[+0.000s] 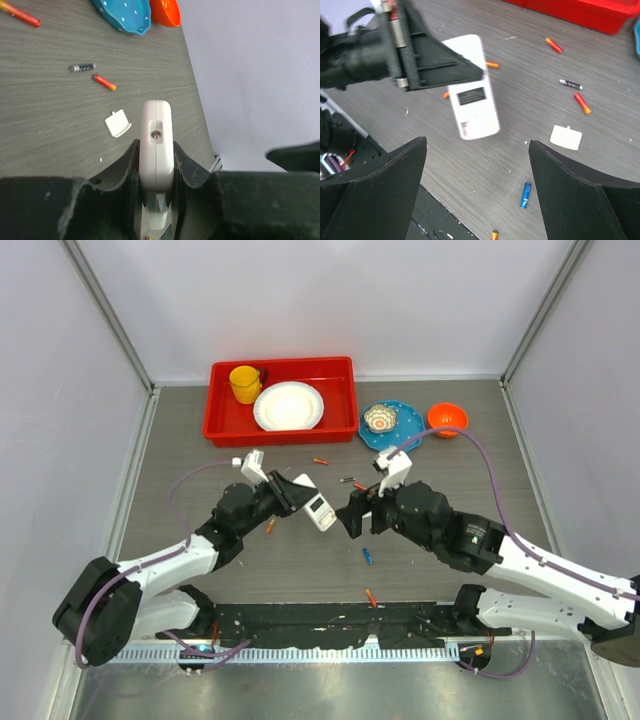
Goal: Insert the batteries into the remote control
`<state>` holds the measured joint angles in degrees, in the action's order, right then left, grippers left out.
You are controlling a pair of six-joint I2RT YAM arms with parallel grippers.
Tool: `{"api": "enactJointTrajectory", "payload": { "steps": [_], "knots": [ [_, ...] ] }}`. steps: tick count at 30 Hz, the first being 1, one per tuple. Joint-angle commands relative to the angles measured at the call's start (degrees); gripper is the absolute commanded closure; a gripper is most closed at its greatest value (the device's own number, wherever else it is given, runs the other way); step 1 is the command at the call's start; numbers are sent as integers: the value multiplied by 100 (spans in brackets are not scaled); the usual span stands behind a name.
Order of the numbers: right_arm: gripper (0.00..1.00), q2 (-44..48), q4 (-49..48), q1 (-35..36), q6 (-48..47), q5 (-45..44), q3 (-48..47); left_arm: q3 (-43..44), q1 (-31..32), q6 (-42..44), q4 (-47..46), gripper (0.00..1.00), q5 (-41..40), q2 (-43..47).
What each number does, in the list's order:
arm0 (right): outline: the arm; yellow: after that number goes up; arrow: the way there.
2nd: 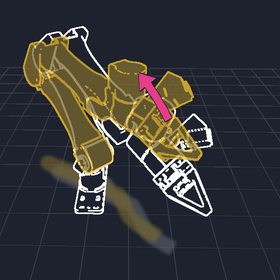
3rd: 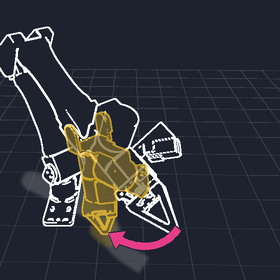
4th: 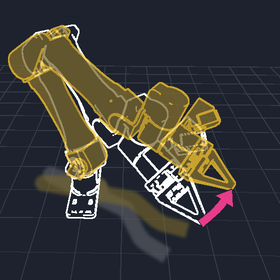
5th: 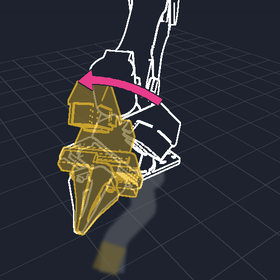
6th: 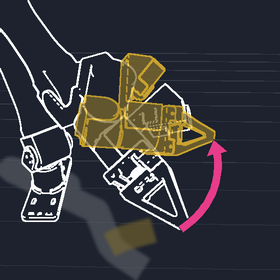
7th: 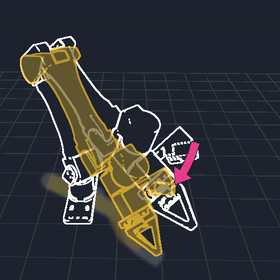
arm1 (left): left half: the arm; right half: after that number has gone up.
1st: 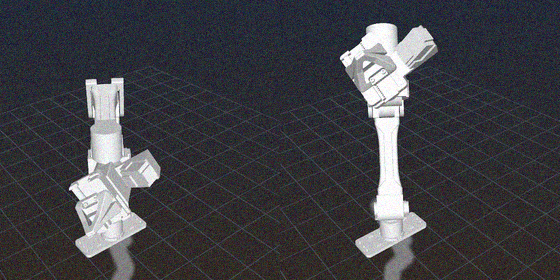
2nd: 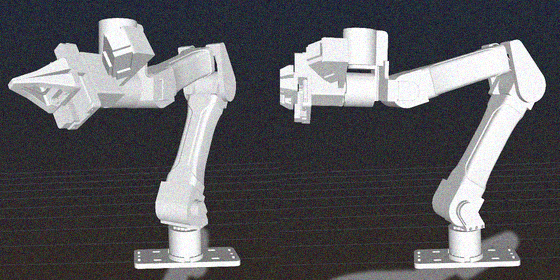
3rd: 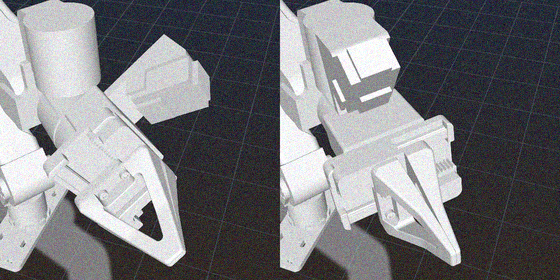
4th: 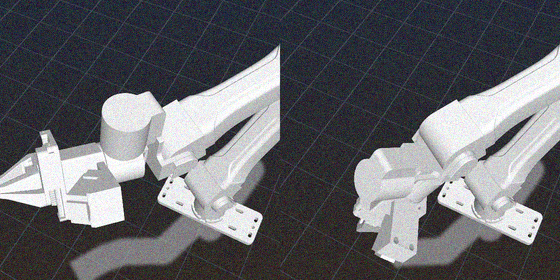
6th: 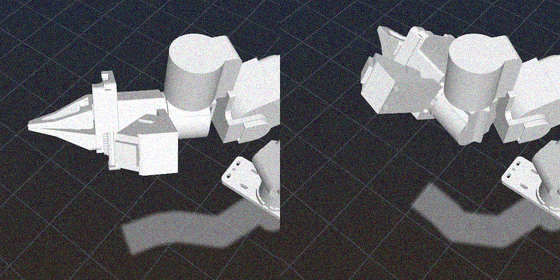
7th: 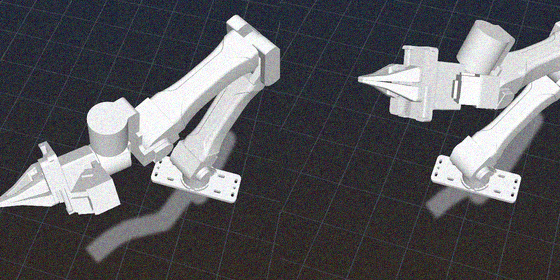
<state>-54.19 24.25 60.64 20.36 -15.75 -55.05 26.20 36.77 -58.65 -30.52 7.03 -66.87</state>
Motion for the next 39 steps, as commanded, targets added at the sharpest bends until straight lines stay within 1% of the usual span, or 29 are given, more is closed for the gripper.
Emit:
{"api": "enactJointTrajectory", "payload": {
  "steps": [1, 2, 3, 4, 6, 7, 8, 9, 10, 11, 13, 14, 17, 20, 22, 25, 28, 31, 32, 35, 39],
  "knots": [
    [11, 715, -1465, -157, 905, -659, 1170, -808, -56, -85, -2067, 100, -175, 542],
    [11, 761, -1815, -254, 1030, -536, 1302, -948, -56, -50, -2298, 100, -193, 613],
    [10, 770, -1906, -350, 1127, -404, 1460, -1211, -56, -32, -2518, 100, -202, 675],
    [9, 735, -1967, -595, 1293, -29, 1496, -1318, -65, -6, -2877, 100, -219, 754],
    [8, 612, -2047, -825, 1382, 403, 1532, -1494, -83, 20, -3020, 100, -149, 973],
    [9, 534, -2073, -974, 1409, 980, 1541, -1521, -91, 47, -3073, 100, -88, 1044],
    [9, 333, -2274, -1210, 1522, 1395, 1550, -1538, -109, 47, -3056, 100, 17, 1184],
    [10, 235, -2389, -1300, 1611, 1799, 1645, -1530, -118, 47, -3021, 100, 70, 1237],
    [11, 121, -2721, -1344, 1698, 2108, 1725, -1521, -127, 47, -3021, 100, 114, 1290],
    [12, -11, -3194, -1371, 1847, 2616, 1812, -1512, -135, -5, -3012, 100, 141, 1325],
    [12, -65, -3635, -1380, 1954, 2901, 2015, -1407, -153, -58, -2890, 100, 246, 1422],
    [13, -74, -4125, -1380, 1989, 3119, 2111, -1346, -162, -85, -2793, 100, 325, 1431],
    [13, -21, -4472, -1388, 2007, 3271, 2270, -1100, -179, -102, -2538, 100, 624, 1422],
    [13, 67, -4464, -1406, 1893, 3271, 2279, -994, -188, -155, -2397, 100, 800, 1414],
    [13, 23, -4543, -1432, 1875, 3481, 2288, -958, -197, -208, -2388, 100, 914, 1353],
    [17, -73, -4605, -1432, 1858, 3631, 2288, -923, -206, -383, -2563, 100, 1098, 1212],
    [23, -118, -4780, -1450, 1866, 3798, 2349, -862, -215, -594, -2792, 100, 1362, 1080],
    [29, -162, -4929, -1468, 1893, 3947, 2402, -800, -241, -735, -3020, 100, 1582, 931],
    [33, -170, -5026, -1494, 1936, 3983, 2428, -792, -267, -831, -3064, 100, 1626, 843],
    [40, -205, -5097, -1529, 1981, 4167, 2481, -730, -285, -1042, -3284, 100, 1810, 729],
    [43, -276, -5272, -1608, 2085, 4466, 2595, -704, -372, -1393, -3836, 100, 2021, 422]
  ]
}}
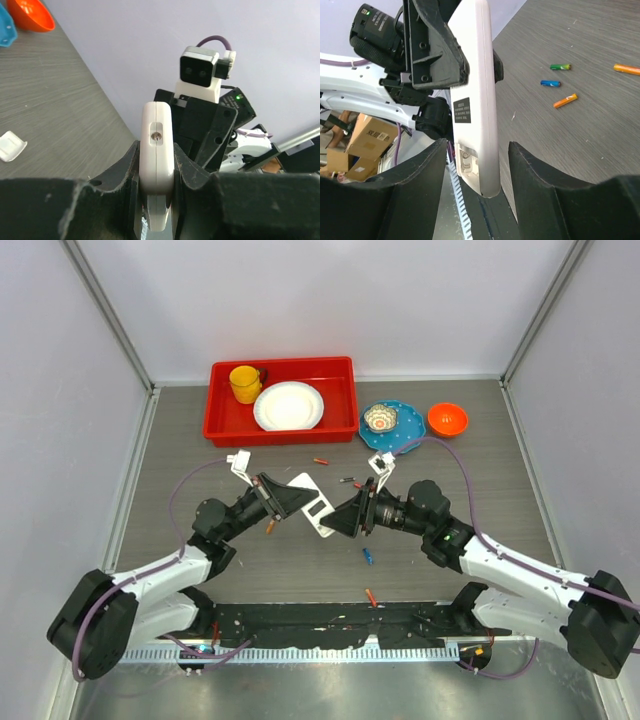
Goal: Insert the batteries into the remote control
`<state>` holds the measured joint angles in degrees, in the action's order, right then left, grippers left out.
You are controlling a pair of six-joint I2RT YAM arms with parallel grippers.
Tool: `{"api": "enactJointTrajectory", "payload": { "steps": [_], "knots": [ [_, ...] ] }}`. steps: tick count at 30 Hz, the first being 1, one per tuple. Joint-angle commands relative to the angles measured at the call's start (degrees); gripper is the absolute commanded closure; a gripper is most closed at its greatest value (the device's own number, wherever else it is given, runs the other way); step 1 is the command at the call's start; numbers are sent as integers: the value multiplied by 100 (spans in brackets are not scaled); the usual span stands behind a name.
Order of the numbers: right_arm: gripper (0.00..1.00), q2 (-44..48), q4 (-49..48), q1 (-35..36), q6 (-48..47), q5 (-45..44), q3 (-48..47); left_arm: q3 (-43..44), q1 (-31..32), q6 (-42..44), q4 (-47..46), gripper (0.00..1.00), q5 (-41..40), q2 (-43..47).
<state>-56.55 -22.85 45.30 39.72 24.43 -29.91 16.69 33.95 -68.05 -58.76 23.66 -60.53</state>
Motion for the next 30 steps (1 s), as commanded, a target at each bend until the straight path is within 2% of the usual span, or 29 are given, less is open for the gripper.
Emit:
{"api": "enactJointTrajectory", "payload": {
  "steps": [1, 7, 12, 15, 16, 20, 24, 30],
  "knots": [
    [44, -40, -606, -100, 176, 501, 108, 256, -99, -524, -1110, 100, 472, -266],
    [58, -206, -1151, -223, 535, 1081, 249, 282, -126, -832, -1629, 100, 622, -661],
    [73, -286, -1476, -250, 694, 1152, 354, 361, -126, -964, -1884, 99, 815, -846],
    [82, -312, -1555, -276, 730, 1143, 354, 361, -126, -964, -1911, 74, 868, -838],
    [83, -321, -1564, -267, 738, 1152, 346, 353, -126, -947, -1911, 59, 877, -829],
    [92, -365, -1643, -276, 738, 1179, 328, 282, -126, -885, -1850, 43, 833, -732],
    [95, -435, -1801, -276, 870, 1152, 372, 230, -126, -824, -1753, 40, 816, -653],
    [98, -593, -2425, -276, 1212, 1065, 486, 177, -65, -797, -1762, 47, 745, -670]
  ]
}}
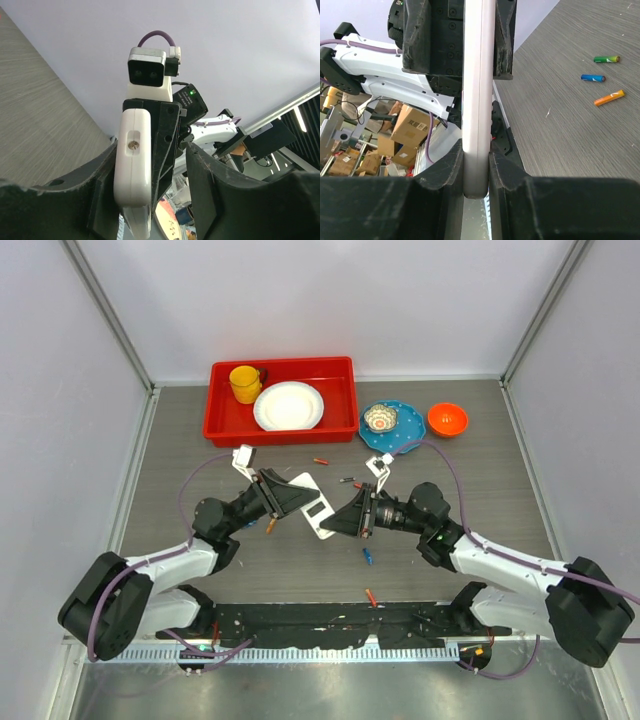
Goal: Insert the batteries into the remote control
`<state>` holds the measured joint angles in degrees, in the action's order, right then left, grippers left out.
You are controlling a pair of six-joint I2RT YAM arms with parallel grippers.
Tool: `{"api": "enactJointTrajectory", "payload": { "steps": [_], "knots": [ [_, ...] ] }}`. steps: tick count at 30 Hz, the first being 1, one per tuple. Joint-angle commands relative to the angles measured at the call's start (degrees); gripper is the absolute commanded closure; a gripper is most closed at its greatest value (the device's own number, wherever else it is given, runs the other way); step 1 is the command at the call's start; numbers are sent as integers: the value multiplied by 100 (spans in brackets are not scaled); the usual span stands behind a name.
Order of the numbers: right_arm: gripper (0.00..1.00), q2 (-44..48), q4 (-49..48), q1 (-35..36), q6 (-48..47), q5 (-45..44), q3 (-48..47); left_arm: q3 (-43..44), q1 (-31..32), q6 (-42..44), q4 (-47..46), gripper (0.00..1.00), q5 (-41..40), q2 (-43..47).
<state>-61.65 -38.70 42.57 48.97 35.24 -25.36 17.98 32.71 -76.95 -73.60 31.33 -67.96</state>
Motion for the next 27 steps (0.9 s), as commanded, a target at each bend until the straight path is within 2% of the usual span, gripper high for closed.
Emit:
{"api": "enactJointTrajectory", "payload": {
  "steps": [1, 12, 18, 21, 22, 24, 27],
  "knots": [
    [98, -110, -893, -3, 323, -9, 23, 31, 86, 110, -277, 48, -48, 64],
    [99, -198, -912, -3, 324, 0, -144, -31, 359, 242, -277, 51, -136, -138],
    [99, -207, -911, -3, 324, -26, -118, -93, 394, 242, -286, 58, -180, -200],
    [99, -207, -903, -3, 324, -9, -109, -110, 403, 250, -277, 64, -206, -209],
    [99, -207, -903, 6, 324, -9, -109, -110, 412, 250, -277, 70, -224, -226],
    [99, -207, -911, -3, 324, -9, -109, -128, 412, 259, -277, 73, -215, -226],
    [99, -216, -894, -12, 332, 0, -92, -154, 420, 250, -286, 83, -250, -244]
  ]
}}
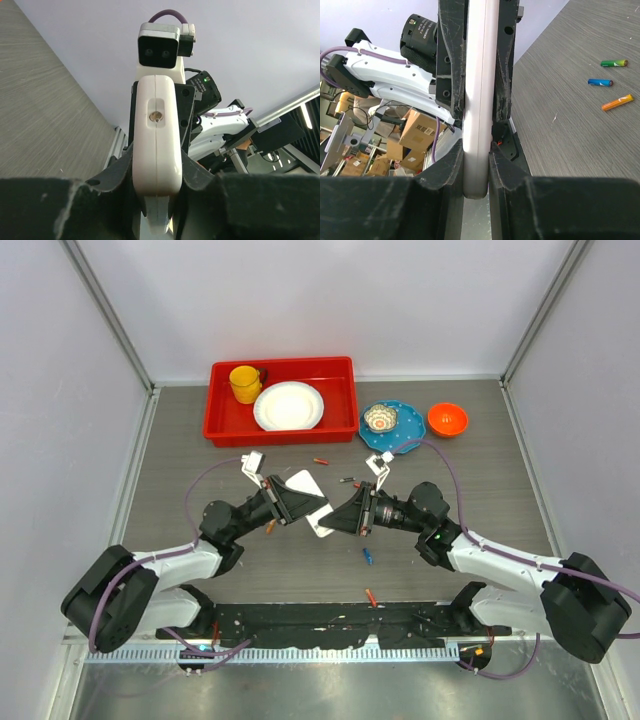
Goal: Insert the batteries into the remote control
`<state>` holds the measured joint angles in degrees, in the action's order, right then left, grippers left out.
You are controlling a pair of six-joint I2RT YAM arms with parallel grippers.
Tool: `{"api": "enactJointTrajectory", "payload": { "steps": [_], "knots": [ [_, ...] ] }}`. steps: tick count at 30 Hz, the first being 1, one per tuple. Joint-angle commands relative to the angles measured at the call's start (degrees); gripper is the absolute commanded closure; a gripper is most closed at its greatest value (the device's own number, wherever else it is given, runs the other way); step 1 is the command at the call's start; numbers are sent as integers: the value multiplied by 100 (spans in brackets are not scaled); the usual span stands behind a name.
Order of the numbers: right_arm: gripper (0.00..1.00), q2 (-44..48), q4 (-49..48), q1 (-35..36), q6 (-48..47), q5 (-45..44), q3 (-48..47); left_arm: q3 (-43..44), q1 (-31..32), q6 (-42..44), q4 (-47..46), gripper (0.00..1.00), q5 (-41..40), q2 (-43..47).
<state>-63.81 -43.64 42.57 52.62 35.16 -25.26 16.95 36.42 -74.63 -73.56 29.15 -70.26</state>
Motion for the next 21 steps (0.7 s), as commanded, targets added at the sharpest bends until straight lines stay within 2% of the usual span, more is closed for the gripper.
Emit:
{"api": "enactJointTrajectory", "payload": {
  "steps": [1, 2, 3, 4, 6, 7, 9, 12, 14, 16, 17, 19, 21],
  "knots": [
    [99, 9, -391, -12, -41, 17, -102, -60, 40, 19, -282, 94, -32, -32],
    [96, -8, -313, -3, -33, 18, -128, -69, 49, 19, -282, 100, -41, -32],
    [89, -9, -269, -11, -41, 52, -155, -69, 49, 10, -290, 100, -102, -23],
    [67, 0, -216, -12, -50, 87, -181, -78, 49, 19, -282, 100, -146, 3],
    [50, 131, 187, -20, -268, 105, -286, -104, 40, 80, -186, 100, -329, 91],
    [36, 193, 389, -29, -366, 71, -322, -87, 31, 124, -55, 100, -383, 144],
    [22, 421, 925, -55, -629, 96, -427, -8, 31, 361, 516, 100, -523, 327],
    [17, 667, 1865, -73, -1154, 158, -690, 194, -12, 746, 1272, 100, -655, 582],
    [16, 975, 2971, -82, -1542, 10, -988, 344, -196, 897, 1946, 100, -787, 715],
    [16, 1264, 4128, -82, -2260, -525, -1200, 501, -468, 1169, 2528, 100, -962, 1013],
    [16, 1344, 4501, -82, -2456, -832, -1358, 528, -565, 1283, 3149, 100, -1024, 1145],
    [16, 1520, 5212, -82, -2660, -2200, -1438, 590, -715, 1573, 3636, 100, -1148, 1521],
    [18, 1538, 5392, -82, -2669, -3133, -1316, 625, -821, 1758, 4243, 100, -1192, 1769]
  ]
}}
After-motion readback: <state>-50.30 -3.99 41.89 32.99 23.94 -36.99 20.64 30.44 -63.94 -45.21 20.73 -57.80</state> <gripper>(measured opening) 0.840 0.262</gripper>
